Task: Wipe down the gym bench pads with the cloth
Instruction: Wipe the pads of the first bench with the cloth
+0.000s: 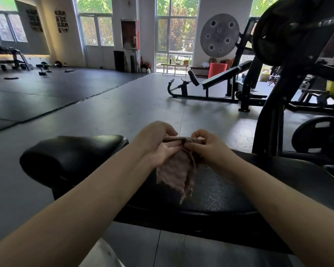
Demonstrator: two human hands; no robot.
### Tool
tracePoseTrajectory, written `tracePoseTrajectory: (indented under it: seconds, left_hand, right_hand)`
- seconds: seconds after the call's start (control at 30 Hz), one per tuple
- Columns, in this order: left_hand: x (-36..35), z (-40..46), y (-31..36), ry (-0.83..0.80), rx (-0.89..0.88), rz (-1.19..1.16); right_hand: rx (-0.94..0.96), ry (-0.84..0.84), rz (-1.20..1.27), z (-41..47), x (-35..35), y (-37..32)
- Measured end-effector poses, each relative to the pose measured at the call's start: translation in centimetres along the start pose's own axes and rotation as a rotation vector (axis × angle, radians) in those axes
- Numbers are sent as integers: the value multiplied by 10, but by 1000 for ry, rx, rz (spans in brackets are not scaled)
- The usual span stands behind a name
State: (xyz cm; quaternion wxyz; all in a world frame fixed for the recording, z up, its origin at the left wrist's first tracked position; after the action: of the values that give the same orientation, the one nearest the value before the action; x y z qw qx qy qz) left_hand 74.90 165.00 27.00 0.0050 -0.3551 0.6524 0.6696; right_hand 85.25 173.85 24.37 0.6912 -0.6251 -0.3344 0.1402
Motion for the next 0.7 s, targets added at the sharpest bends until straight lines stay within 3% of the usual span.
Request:
tracePoseTrajectory:
  seconds: [0.07,0.2,0.27,0.33,0.43,0.57,0.7]
  left_hand:
    - [10,-1,4,33,13,-12]
    - [49,9,-34,29,10,209]
    - [75,19,-52,-18,-226,656]
    - [87,26,-69,-187,-454,1275]
    - [87,27,-106,-429,-358,1938]
    - [83,26,-119,-397,-298,2046]
    - [134,47,-86,-121,-109,2014]
  right_hand:
    - [-76,19,29,11,-7,11]
    - [-137,137,-295,17,-6,58]
    - [-80,214,-493,6,1,78]
    - [50,256,-707,-12,5,92]
    - [283,371,-938,-38,5,103]
    - [208,432,-974,-56,5,118]
    - [168,452,-923,-59,6,123]
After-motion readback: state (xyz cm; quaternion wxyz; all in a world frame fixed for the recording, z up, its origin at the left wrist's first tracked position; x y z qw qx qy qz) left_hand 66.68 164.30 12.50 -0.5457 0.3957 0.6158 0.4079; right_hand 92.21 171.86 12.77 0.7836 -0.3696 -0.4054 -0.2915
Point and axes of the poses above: each hand's wrist, its own z-axis towards the middle knuckle, its own x-axis out of the back of the hand, y = z × x, the point moved 4 cm from there along z, towards the middle knuckle, and after that the axes turned 9 degrees about -x, right-handed, at the moved point
